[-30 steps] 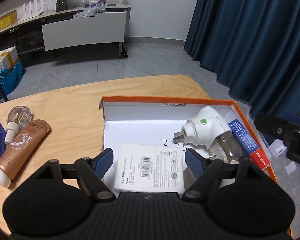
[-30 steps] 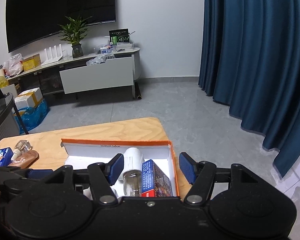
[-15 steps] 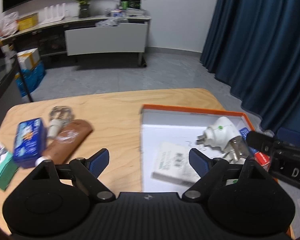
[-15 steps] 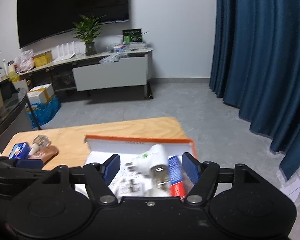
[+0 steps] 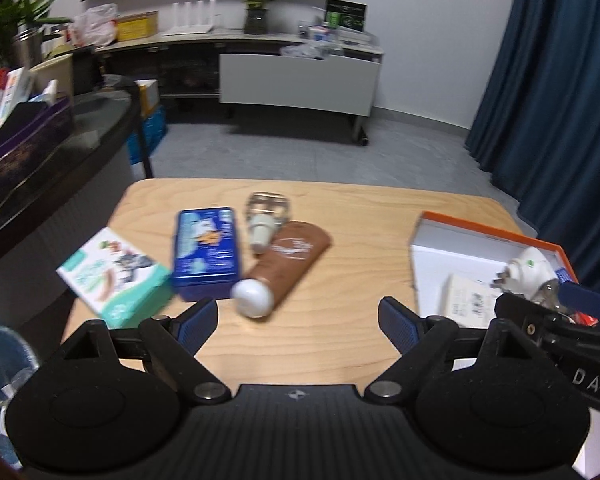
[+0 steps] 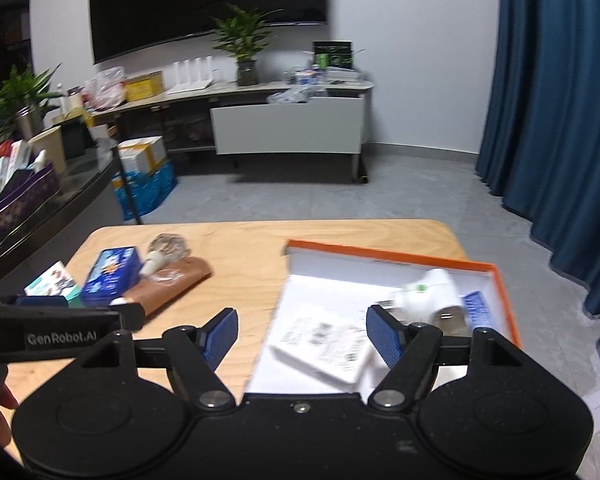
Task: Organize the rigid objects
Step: 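Move both tools back toward the items on the table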
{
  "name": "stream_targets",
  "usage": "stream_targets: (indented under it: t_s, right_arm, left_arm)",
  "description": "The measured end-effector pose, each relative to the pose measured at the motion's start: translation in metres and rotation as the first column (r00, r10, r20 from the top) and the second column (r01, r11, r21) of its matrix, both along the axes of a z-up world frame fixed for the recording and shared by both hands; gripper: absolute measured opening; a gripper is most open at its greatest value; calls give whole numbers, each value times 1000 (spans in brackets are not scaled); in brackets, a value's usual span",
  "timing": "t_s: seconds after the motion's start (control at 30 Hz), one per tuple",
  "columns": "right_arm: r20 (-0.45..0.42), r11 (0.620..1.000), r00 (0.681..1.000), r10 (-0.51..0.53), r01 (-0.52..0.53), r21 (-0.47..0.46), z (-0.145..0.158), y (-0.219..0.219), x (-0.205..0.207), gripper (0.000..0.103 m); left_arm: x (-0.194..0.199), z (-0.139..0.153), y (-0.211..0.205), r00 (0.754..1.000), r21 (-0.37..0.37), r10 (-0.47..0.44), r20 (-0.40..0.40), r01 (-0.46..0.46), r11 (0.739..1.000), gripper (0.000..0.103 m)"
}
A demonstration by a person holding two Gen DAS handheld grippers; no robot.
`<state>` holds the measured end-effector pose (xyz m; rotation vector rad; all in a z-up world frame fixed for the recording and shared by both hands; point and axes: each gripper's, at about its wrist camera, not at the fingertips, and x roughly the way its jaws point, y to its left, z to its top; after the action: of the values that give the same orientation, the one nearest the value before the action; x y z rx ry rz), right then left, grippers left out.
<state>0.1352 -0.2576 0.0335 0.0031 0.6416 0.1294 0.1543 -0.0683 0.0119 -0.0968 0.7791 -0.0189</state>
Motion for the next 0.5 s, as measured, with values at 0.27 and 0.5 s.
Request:
stream_targets:
  t_s: [0.27,0.5]
  right_arm:
    - [-14,998,998,63,-64,-20,-4,39,0,84]
    - [-34,994,994,101,-102,-25,-12,59,0,84]
  left_arm:
    - [-12,-1,36,998,-19,58,12,-57,998,90]
    - [-20,-18,81,987,-41,161,-13,-162,986,90]
